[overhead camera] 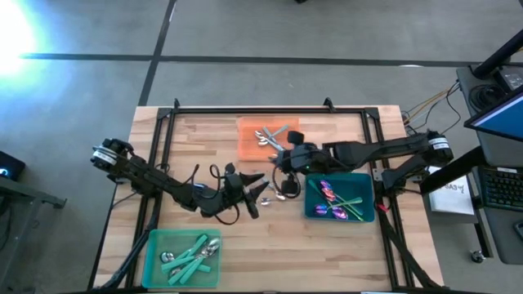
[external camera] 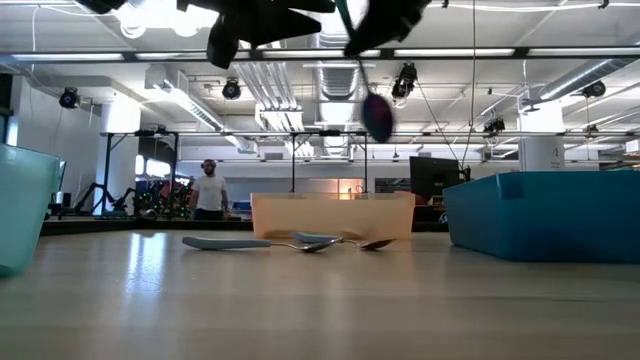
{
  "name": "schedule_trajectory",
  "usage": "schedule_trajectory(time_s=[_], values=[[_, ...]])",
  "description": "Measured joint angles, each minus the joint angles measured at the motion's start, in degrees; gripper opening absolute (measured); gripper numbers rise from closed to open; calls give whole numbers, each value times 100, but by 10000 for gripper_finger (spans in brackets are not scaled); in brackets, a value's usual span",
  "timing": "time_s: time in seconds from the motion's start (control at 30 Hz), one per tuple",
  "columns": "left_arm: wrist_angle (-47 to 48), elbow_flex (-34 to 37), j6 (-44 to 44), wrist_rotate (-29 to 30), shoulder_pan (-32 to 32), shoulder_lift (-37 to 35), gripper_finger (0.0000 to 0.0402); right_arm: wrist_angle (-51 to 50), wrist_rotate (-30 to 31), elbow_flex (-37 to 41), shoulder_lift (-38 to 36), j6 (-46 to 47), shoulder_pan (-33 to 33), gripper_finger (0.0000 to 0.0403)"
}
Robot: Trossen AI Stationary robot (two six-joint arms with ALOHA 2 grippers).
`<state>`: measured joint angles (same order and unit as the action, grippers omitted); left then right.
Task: Sort silverware by color (type)
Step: Put the purple spoon into the blue bin
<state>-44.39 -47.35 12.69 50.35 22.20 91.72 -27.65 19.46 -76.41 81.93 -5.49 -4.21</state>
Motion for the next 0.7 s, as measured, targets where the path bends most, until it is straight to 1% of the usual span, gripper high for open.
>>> schedule_trajectory(time_s=[0.1, 0.2, 0.3, 0.37, 0.47, 0.53, 0.7], values=[[372, 2, 113, -55, 4, -4, 134, -1539, -165, -427, -12, 616, -27, 7], [880, 2, 452, -56, 3, -27, 136, -2769, -629, -595, -17, 1401, -94, 7], [1613, 2, 873, -92, -21, -60, 135, -3587, -815, -545, -17, 2008, -225, 7], [2182, 3, 1294, -334, -65, -63, 134, -3965, -793, -409, -17, 2283, -300, 7], [2931, 9, 1951, -995, -189, -63, 134, -4132, -796, -107, -14, 2613, -386, 7], [3250, 12, 2214, -1464, -278, -63, 134, -4245, -865, 101, -11, 2769, -435, 8], [3692, 13, 2196, -2750, -491, -111, 134, -4236, -1214, 590, -11, 2893, -441, 8]])
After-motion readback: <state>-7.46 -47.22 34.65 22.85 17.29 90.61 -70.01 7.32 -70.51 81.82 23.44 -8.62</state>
